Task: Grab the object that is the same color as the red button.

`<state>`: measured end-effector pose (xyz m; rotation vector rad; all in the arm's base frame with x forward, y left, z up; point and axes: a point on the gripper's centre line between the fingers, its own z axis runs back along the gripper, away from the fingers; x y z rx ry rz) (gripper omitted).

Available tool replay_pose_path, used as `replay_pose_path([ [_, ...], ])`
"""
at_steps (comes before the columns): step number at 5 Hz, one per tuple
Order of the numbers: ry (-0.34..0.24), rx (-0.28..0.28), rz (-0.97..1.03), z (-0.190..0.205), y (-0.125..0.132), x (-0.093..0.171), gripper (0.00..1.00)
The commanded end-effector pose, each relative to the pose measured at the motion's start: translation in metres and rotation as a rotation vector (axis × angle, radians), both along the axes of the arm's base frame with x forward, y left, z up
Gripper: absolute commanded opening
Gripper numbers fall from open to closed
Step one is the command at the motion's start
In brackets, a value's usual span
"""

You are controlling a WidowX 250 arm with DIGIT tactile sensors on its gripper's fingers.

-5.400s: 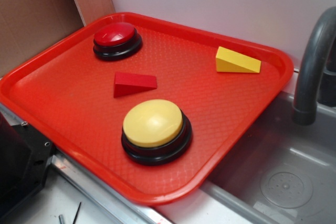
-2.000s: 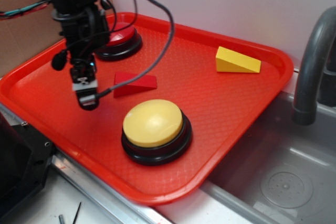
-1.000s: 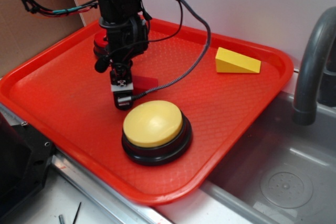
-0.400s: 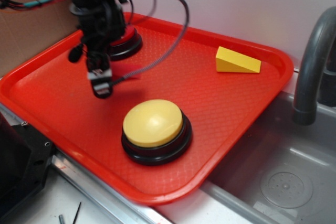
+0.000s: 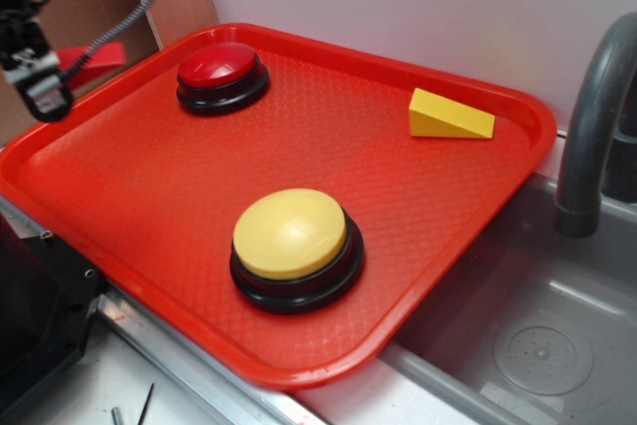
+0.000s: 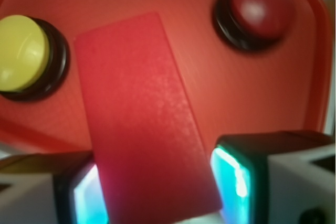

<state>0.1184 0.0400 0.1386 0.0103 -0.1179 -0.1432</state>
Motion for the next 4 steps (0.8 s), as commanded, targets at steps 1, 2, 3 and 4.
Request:
replay_pose_path([
  [1,0.076,-0.017,-0.007,0.027,-0.025,0.038,0.0],
  [2,0.089,0.043,0.008,0.035,-0.039,0.05,0.0],
  [3,0.071,0.037,0.0,0.048,-0.048,0.047,0.0],
  [4,0.093,0.022,0.036,0.047,-0.042,0.043,0.0],
])
